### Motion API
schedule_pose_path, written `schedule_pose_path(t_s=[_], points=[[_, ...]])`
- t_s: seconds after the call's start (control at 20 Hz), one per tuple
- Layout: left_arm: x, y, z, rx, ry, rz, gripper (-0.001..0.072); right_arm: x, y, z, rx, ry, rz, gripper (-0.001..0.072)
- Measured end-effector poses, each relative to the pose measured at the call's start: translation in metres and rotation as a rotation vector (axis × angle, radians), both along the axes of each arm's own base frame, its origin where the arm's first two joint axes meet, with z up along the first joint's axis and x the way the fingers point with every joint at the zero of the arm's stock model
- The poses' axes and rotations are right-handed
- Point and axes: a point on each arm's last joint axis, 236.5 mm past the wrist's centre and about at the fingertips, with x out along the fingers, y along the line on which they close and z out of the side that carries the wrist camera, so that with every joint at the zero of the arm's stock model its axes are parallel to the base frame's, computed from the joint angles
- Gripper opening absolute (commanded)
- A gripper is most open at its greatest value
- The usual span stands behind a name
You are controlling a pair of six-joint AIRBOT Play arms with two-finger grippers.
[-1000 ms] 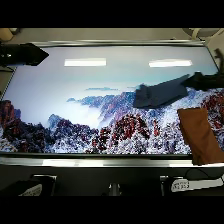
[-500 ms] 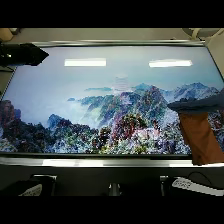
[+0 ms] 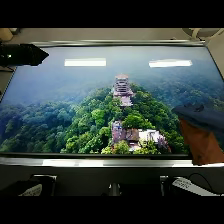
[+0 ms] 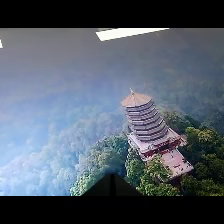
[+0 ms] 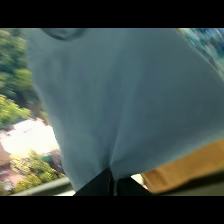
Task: Fold the shirts.
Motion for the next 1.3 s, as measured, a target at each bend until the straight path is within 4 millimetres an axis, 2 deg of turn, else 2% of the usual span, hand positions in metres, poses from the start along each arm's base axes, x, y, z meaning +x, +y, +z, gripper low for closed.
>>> schedule_pose_path(t_s=[0.1,0.2,0.35,0.5,0.7,0.75,0.8,0.85,0.95,1.05,1.15,1.25,1.3], points=[[0.0,0.0,0.0,0.003,-0.002,-0.002,0.0023,-0.025,-0.001,-0.025,-0.006,0.102,-0.032,0.0015],[0.0,0.0,0.0,0.005,-0.003,-0.004,0.0023,-0.04,0.003,-0.053,0.003,0.167,-0.063,0.0014],[0.0,0.0,0.0,0.007,-0.004,-0.005,0.0023,-0.062,0.02,-0.101,0.055,0.25,-0.109,0.0014],[0.0,0.0,0.0,0.005,-0.003,-0.006,0.0023,-0.076,0.038,-0.141,0.099,0.3,-0.139,0.0014],[-0.002,-0.005,0.0,0.002,-0.001,-0.018,0.0023,-0.083,0.045,-0.168,0.107,0.316,-0.186,0.0021],[-0.003,-0.007,0.0,0.001,0.001,-0.022,0.0023,-0.083,0.046,-0.171,0.109,0.317,-0.204,0.0102],[-0.003,-0.01,0.0,-0.001,0.001,-0.026,0.0023,-0.082,0.047,-0.173,0.113,0.315,-0.216,0.0237],[-0.004,-0.011,0.0,-0.004,0.003,-0.028,0.0023,-0.081,0.049,-0.174,0.121,0.312,-0.226,0.0306],[-0.005,-0.014,0.0,-0.007,0.005,-0.032,0.0023,-0.08,0.05,-0.17,0.124,0.307,-0.23,0.0325],[-0.005,-0.015,0.0,-0.01,0.006,-0.034,0.0023,-0.078,0.039,-0.155,0.08,0.29,-0.214,0.0324],[-0.005,-0.016,0.0,-0.01,0.007,-0.035,0.0023,-0.072,0.017,-0.125,-0.015,0.256,-0.192,0.0324],[-0.006,-0.017,0.001,-0.011,0.006,-0.036,0.0022,-0.062,-0.02,-0.077,-0.171,0.194,-0.192,0.0324],[-0.007,-0.018,0.004,-0.012,0.001,-0.039,0.0021,-0.052,-0.041,-0.047,-0.267,0.136,-0.206,0.0323]])
